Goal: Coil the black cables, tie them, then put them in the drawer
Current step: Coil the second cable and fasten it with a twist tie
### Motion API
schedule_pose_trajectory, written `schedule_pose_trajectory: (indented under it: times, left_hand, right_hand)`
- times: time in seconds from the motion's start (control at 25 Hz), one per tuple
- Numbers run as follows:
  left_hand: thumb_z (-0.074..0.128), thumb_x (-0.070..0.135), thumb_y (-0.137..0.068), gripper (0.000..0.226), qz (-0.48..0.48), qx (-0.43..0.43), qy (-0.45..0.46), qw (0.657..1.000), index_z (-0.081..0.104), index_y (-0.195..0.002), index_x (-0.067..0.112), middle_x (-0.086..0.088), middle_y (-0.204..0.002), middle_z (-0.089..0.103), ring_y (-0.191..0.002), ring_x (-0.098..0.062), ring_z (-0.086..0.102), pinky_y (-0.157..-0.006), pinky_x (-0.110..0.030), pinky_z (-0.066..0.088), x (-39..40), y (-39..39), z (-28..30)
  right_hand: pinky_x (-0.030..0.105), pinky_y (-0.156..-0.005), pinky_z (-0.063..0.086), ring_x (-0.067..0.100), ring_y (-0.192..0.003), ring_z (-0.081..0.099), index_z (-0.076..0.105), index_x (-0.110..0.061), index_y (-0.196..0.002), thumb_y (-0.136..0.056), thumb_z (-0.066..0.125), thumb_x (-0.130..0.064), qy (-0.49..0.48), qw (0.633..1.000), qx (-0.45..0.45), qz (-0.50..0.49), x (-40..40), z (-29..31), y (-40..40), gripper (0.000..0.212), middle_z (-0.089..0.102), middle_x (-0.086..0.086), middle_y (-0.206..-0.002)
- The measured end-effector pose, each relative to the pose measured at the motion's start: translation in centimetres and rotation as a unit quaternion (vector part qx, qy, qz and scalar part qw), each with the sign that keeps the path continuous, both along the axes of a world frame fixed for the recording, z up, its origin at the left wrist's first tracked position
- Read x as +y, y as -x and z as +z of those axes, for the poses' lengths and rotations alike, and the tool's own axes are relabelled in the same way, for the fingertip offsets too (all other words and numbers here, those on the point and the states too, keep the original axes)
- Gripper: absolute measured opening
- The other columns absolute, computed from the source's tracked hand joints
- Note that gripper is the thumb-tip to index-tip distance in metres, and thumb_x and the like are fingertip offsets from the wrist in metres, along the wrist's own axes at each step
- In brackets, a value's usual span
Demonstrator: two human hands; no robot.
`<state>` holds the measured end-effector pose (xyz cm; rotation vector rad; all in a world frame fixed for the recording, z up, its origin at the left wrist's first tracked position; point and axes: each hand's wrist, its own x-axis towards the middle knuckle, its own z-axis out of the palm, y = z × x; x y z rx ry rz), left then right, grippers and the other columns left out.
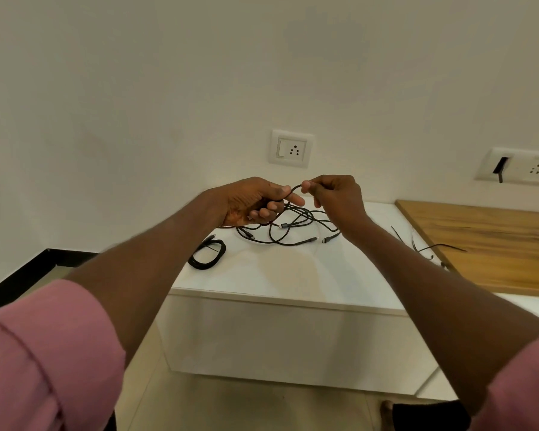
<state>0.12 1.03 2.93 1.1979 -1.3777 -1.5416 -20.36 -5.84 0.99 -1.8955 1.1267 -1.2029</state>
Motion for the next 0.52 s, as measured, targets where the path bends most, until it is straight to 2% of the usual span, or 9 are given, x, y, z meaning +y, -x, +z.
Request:
schedule_pose_trajectory:
  times: [0.16, 0.32, 0.44, 0.52]
  left_hand:
    - [0.044, 0.016, -0.108, 0.030, -0.015, 0.040, -0.013, 0.999, 0.065, -0.120, -0.003, 0.001, -0.072, 0.047, -0.058, -0.008, 0.045, -0.045, -0.015, 0.034, 0.3, 0.7, 0.4]
    - [0.046, 0.015, -0.107, 0.023, 0.019, 0.221, -0.001, 0.975, 0.064, -0.109, 0.001, -0.001, -0.073, 0.048, -0.072, -0.015, 0.058, -0.061, -0.022, 0.051, 0.2, 1.2, 0.9]
    - [0.048, 0.017, -0.107, 0.031, 0.059, 0.325, 0.034, 0.943, 0.060, -0.126, -0.004, -0.001, -0.074, 0.051, -0.072, -0.011, 0.060, -0.060, -0.018, 0.051, -0.4, 1.6, 0.9]
    - [0.048, 0.018, -0.108, 0.040, 0.081, 0.343, 0.066, 0.933, 0.054, -0.139, -0.007, -0.005, -0.086, 0.063, -0.077, -0.010, 0.066, -0.061, -0.015, 0.051, -0.7, 1.9, 0.8]
  right_hand:
    - [0.029, -0.059, 0.040, 0.015, -0.057, 0.050, 0.081, -0.027, -0.086, -0.091, 0.071, -0.038, 0.029, 0.997, 0.013, -0.071, -0.2, 0.2, -0.2, 0.016, 0.065, 0.002, -0.063]
    - [0.030, -0.060, 0.039, 0.015, -0.056, 0.051, 0.078, -0.028, -0.084, -0.096, 0.064, -0.033, 0.041, 0.994, 0.079, -0.058, -0.5, -0.2, -0.5, 0.019, 0.059, -0.007, -0.057]
    - [0.031, -0.059, 0.041, 0.012, -0.054, 0.053, 0.076, -0.026, -0.089, -0.101, 0.060, -0.030, 0.064, 0.986, 0.157, 0.004, 0.0, -0.9, -1.3, 0.020, 0.058, -0.006, -0.057]
    - [0.034, -0.062, 0.047, 0.017, -0.061, 0.060, 0.074, -0.023, -0.093, -0.104, 0.056, -0.028, 0.098, 0.972, 0.209, 0.044, 0.5, -1.2, -1.9, 0.021, 0.061, -0.006, -0.063]
